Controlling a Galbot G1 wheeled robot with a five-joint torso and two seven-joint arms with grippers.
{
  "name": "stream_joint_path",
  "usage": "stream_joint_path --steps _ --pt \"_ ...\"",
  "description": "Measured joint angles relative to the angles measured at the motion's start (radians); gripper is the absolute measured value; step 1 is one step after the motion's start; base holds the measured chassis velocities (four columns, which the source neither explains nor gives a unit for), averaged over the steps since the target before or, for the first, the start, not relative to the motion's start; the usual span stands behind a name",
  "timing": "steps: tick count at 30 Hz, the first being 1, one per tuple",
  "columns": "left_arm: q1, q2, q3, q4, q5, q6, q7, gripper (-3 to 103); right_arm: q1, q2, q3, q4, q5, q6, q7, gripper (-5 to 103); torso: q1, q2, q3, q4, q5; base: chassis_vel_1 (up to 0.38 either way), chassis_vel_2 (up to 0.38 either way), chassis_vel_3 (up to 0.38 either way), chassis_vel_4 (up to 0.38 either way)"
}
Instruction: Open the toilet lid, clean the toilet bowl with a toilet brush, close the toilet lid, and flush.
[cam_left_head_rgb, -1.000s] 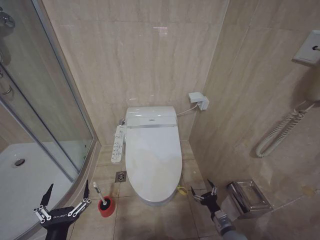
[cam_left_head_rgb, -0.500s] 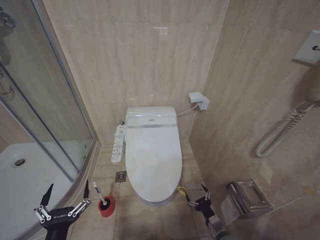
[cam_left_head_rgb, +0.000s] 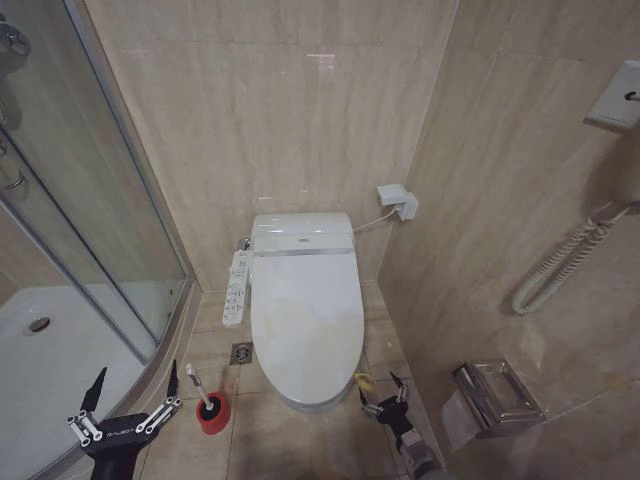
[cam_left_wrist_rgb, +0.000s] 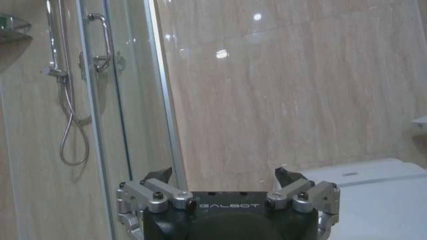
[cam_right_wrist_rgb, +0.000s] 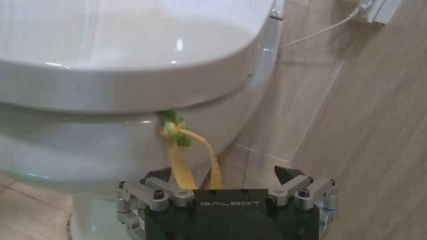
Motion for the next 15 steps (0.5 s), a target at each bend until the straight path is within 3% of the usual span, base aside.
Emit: stream_joint_path --steps 15 --pt "0.0 0.0 0.0 0.0 0.0 0.0 0.0 100 0.055 0.006 0.015 -0.058 0.024 0.009 0.023 100 0.0 0.0 0.0 0.0 0.0 0.0 0.0 0.0 0.0"
